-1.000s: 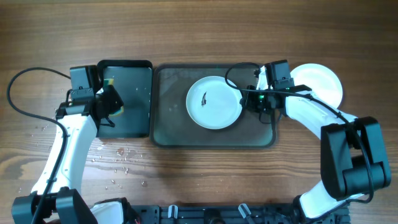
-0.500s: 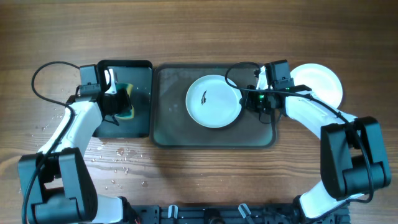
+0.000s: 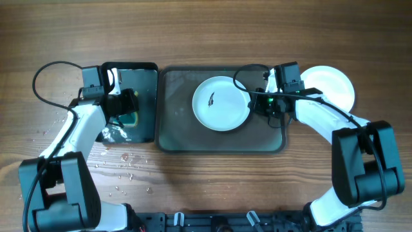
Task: Clean dirty plates on tray and stack at the side
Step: 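Dip the sponge into the black tray's water with the left gripper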
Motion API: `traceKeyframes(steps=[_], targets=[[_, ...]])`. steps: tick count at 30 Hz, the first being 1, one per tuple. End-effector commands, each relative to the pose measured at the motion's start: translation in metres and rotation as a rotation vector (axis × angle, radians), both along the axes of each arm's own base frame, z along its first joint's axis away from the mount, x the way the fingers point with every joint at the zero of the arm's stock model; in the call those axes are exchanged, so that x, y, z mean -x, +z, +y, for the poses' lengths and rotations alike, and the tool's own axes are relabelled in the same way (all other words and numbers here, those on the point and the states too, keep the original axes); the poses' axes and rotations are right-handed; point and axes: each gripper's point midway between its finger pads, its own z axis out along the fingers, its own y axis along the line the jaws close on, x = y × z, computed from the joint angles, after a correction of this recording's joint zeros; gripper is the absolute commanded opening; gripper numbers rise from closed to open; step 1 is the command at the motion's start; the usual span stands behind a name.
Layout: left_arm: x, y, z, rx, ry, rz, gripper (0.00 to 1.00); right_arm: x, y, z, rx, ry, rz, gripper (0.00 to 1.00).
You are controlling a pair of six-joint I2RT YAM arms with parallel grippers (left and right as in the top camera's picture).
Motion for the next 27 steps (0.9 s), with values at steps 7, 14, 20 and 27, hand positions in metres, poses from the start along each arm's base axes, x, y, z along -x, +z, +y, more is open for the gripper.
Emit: traceKeyframes(steps=[7, 14, 20, 27], targets=[[0.008, -0.037, 0.002, -0.001, 0.001, 0.098, 0.31, 0.002, -0.011, -0.001, 0.004, -0.01, 0.028, 0.04], [0.012, -0.043, 0.003, -0.007, 0.005, 0.125, 0.17, 0.002, -0.011, -0.001, 0.004, -0.01, 0.028, 0.04], [0.011, -0.043, 0.003, -0.005, 0.003, 0.12, 0.04, 0.002, -0.011, -0.001, 0.004, -0.011, 0.028, 0.04], [-0.026, 0.038, -0.007, 0.04, -0.035, -0.122, 0.04, 0.002, -0.011, -0.001, 0.004, -0.01, 0.028, 0.05]])
